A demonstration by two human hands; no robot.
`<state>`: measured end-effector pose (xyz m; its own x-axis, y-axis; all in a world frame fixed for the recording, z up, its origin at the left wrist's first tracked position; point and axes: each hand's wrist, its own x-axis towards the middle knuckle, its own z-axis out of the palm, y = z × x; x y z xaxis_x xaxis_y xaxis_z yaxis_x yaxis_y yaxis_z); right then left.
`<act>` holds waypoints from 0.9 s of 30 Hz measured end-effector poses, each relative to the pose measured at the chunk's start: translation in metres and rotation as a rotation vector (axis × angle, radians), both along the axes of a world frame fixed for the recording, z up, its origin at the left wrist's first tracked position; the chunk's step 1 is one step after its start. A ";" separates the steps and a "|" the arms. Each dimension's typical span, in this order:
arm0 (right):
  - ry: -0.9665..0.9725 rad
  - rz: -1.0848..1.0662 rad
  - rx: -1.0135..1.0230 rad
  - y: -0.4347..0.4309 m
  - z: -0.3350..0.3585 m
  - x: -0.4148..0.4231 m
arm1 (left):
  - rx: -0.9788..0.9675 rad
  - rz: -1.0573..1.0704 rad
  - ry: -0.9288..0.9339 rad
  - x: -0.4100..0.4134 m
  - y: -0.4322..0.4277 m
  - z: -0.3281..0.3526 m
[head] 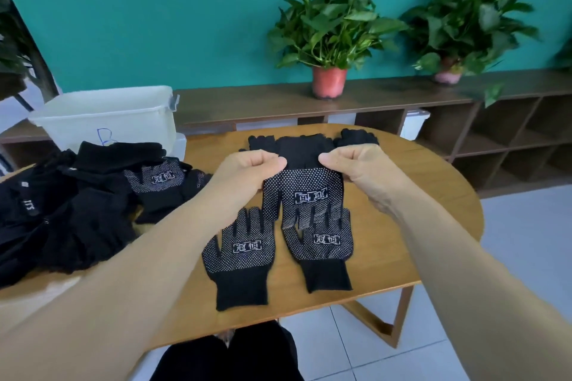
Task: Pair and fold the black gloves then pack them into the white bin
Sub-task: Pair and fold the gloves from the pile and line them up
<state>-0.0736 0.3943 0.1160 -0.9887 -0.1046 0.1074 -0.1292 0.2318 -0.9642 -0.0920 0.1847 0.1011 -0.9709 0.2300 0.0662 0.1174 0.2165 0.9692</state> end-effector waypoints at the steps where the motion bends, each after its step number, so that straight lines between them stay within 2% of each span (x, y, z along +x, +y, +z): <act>1: 0.005 -0.023 -0.007 0.005 0.000 -0.005 | 0.010 0.002 0.006 -0.008 0.007 -0.001; 8: -0.024 -0.124 -0.014 0.033 -0.010 -0.045 | 0.011 0.043 -0.035 -0.059 0.048 -0.007; 14: -0.026 -0.202 -0.022 0.046 -0.019 -0.076 | -0.006 0.062 0.011 -0.093 0.064 -0.010; 17: -0.007 -0.211 0.006 0.049 -0.036 -0.076 | -0.060 0.049 -0.003 -0.095 0.066 -0.022; 22: -0.102 -0.169 0.019 0.052 -0.069 -0.061 | -0.145 0.018 0.012 -0.080 0.062 -0.057; 27: -0.071 -0.134 0.033 0.050 -0.065 -0.056 | -0.182 0.034 0.062 -0.075 0.061 -0.052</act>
<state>-0.1293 0.4444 0.0511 -0.9990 0.0265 0.0349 -0.0263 0.2743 -0.9613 -0.1667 0.2457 0.0490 -0.9737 0.2110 0.0862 0.1651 0.3921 0.9050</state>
